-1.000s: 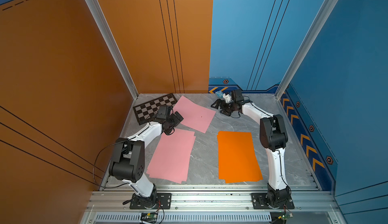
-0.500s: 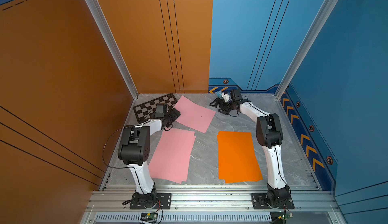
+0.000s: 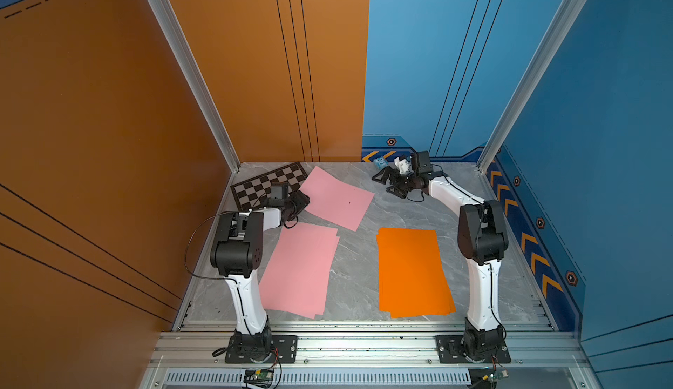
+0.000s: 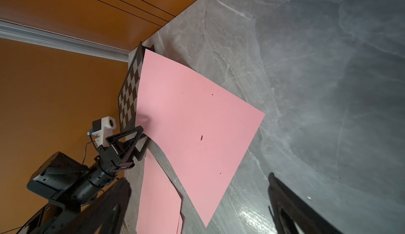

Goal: Sort the scattered colored papers by color
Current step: Pick up the colored paper from the center of the board.

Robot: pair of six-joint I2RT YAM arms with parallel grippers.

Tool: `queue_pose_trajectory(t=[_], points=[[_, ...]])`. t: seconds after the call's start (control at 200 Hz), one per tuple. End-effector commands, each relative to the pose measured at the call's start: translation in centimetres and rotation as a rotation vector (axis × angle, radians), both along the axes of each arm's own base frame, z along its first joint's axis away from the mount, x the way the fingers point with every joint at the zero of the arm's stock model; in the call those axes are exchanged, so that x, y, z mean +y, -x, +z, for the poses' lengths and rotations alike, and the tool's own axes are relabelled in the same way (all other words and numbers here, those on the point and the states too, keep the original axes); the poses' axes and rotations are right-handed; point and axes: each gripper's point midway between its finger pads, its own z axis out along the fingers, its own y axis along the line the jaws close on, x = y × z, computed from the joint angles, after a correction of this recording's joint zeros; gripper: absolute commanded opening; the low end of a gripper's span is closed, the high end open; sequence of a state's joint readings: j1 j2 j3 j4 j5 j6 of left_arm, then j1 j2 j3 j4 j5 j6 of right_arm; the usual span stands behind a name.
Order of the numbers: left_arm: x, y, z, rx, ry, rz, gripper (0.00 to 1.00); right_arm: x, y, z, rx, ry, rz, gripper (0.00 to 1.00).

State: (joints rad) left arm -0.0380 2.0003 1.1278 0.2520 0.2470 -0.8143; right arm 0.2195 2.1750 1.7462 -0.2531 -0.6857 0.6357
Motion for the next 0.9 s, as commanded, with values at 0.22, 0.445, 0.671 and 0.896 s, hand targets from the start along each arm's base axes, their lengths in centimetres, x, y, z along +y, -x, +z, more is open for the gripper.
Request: queue_pose_trajectory(t=[0.22,0.445,0.671,0.896], points=[[-1.7,-2.2,1.0,-0.128,0.066,-0.066,0.14,-1.6,1.8,0.7,0.004,0.002,-0.017,1.0],[-3.9,-2.7,4.3,-0.198,0.072,-0.134,0.0,-3.8,3.5,2.0,-0.013,0.011,-0.054,1.0],[-9.6,-1.4,12.7,-0.357,-0.191,-0.293,0.0,-6.7,6.2,2.0,-0.014,0.059,-0.109,1.0],[-13.6,0.5,21.3,-0.461,-0.427,-0.352,0.0,-9.0,8.5,3.0,-0.03,0.08,-0.156,1.0]])
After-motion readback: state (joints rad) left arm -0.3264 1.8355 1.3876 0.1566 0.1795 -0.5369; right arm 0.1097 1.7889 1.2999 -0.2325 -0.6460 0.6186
